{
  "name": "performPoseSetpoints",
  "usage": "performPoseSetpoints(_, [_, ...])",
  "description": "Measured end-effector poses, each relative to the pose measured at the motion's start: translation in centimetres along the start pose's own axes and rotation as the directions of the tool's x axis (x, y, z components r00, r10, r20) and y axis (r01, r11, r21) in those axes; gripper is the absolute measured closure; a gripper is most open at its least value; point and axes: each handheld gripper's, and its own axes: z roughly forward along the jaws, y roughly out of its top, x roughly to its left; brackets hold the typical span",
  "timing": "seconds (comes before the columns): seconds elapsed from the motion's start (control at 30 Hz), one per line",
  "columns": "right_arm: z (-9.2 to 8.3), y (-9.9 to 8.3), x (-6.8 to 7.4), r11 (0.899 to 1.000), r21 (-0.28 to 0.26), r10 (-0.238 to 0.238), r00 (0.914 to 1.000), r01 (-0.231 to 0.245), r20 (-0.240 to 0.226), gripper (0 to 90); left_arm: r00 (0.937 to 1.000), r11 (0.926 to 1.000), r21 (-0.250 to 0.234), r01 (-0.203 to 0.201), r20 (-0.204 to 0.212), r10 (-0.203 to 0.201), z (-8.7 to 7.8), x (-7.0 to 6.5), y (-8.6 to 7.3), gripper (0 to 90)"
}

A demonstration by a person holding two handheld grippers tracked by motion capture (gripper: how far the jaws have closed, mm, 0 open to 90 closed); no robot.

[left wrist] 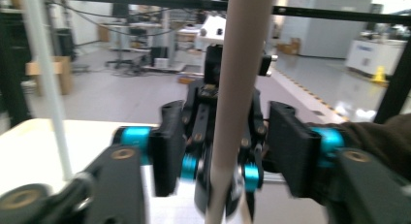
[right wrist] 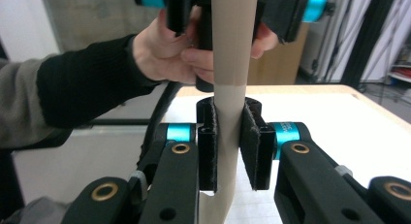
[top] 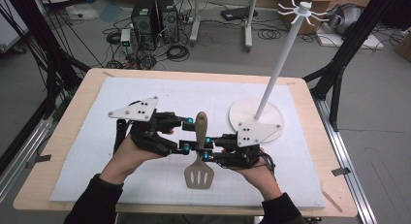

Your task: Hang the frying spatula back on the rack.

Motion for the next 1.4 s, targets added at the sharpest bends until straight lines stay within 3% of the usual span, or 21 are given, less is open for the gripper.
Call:
performPoseSetpoints(0.07, [-0.4,0.1,-0.4,1.0,-0.011,-0.004,0.9998,0.005,0.02,79.0,0.9998,0.9998,-0.009,-0.019,-0.005,0.019,-0.9,-0.3,-0.1,41.4])
performPoseSetpoints(0.17, [-1.1,0.1,-0.9,1.0,-0.013,0.019,0.999,-0.018,0.04,79.0,0.9997,0.9994,-0.026,-0.024,-0.012,0.023,-2.2,-0.7,-0.3,37.4])
performPoseSetpoints(0.37, [-2.6,0.7,-2.0,1.0,-0.015,0.011,0.9953,-0.01,0.096,79.0,0.9988,0.9993,-0.03,-0.023,-0.043,0.022,-5.4,-1.6,-1.6,32.3])
performPoseSetpoints(0.67, [-5.5,2.4,-4.4,0.999,-0.03,0.03,0.9786,-0.024,0.204,79.0,0.9937,0.9997,-0.024,-0.008,-0.112,0.006,-9.3,-3.4,-4.6,30.0])
performPoseSetpoints(0.97, [-8.1,3.7,-6.9,0.996,-0.068,0.074,0.9438,-0.055,0.322,79.0,0.9902,1.0,0.003,-0.007,-0.14,0.008,-10.6,-4.5,-6.7,30.0])
performPoseSetpoints(1.13, [-9.6,3.8,-8.3,0.993,-0.091,0.11,0.9176,-0.082,0.382,79.0,0.9904,0.9998,0.019,-0.008,-0.138,0.011,-10.8,-4.6,-6.9,29.9])
performPoseSetpoints(1.2, [-10.1,4.0,-8.9,0.99,-0.102,0.129,0.9034,-0.095,0.409,79.0,0.9899,0.9998,0.02,-0.005,-0.142,0.008,-10.8,-4.6,-7.0,29.9])
performPoseSetpoints(1.4, [-11.5,4.9,-10.4,0.981,-0.137,0.182,0.8711,-0.134,0.456,79.0,0.9912,0.9997,0.02,-0.01,-0.132,0.013,-10.7,-4.6,-7.1,30.5])
